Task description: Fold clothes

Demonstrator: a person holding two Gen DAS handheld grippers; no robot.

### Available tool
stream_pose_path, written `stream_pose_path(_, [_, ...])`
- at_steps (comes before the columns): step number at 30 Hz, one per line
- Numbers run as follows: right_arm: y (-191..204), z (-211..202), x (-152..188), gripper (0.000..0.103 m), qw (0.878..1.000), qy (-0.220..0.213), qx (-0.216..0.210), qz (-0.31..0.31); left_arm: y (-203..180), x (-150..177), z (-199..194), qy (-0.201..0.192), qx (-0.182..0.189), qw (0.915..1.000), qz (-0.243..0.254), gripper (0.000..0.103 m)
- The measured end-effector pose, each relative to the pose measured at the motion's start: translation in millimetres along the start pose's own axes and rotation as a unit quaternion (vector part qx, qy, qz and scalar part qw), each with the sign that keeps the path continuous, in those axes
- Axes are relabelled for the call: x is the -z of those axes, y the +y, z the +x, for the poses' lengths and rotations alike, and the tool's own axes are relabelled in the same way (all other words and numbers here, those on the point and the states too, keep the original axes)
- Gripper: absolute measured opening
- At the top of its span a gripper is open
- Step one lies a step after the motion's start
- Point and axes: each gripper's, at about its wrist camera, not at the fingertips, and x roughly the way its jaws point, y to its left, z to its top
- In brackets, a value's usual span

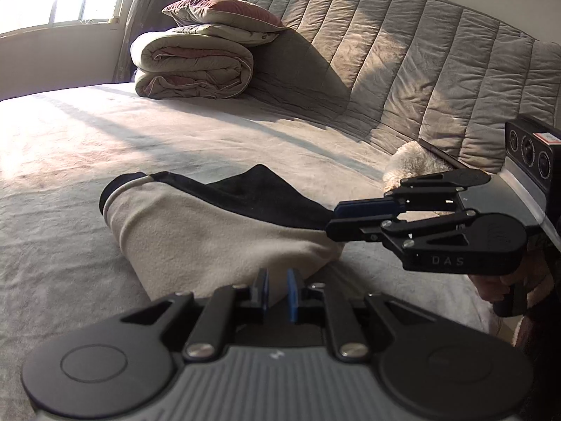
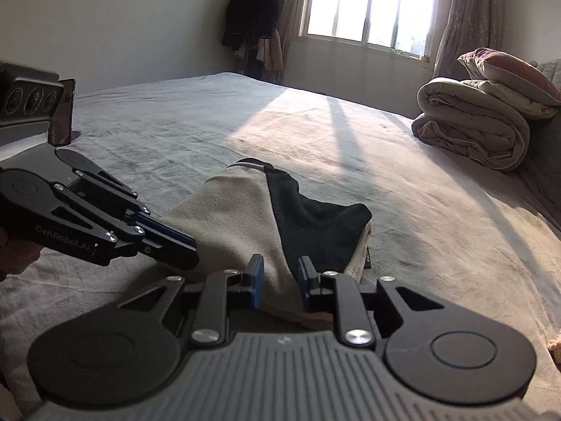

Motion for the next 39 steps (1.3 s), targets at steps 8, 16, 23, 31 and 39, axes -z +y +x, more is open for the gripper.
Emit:
stream_pose_path(8, [-33,15,-2,0.027,0.99,0.027,-0.009,0.137,12,-10,5,-0.014,-0.029,0.9993,-0.022,0.019])
stream_pose_path(16, [-53,38,-1,0.029,0.969,0.052,-0.03,0.24,17,-8,18,-0.004,-0.034,0.9986,-0.04,0.019])
stream_pose_path(23, [-50,18,-17,0.013,0.975,0.018,0.014,0.222,26,-14,16,-0.016,-0.042,0.9979,-0.047,0.021])
stream_pose_path(31, [-64,28,-9,0.034,0.967,0.035,0.012,0.251,36,-26,16,-0.036,-0.047,0.9966,-0.057,0.022])
stream_pose_path(39, [-86,57,-23,0.036,0.945,0.005,0.018,0.325,65,-42,33,-0.068,-0.082,0.9901,-0.091,0.022])
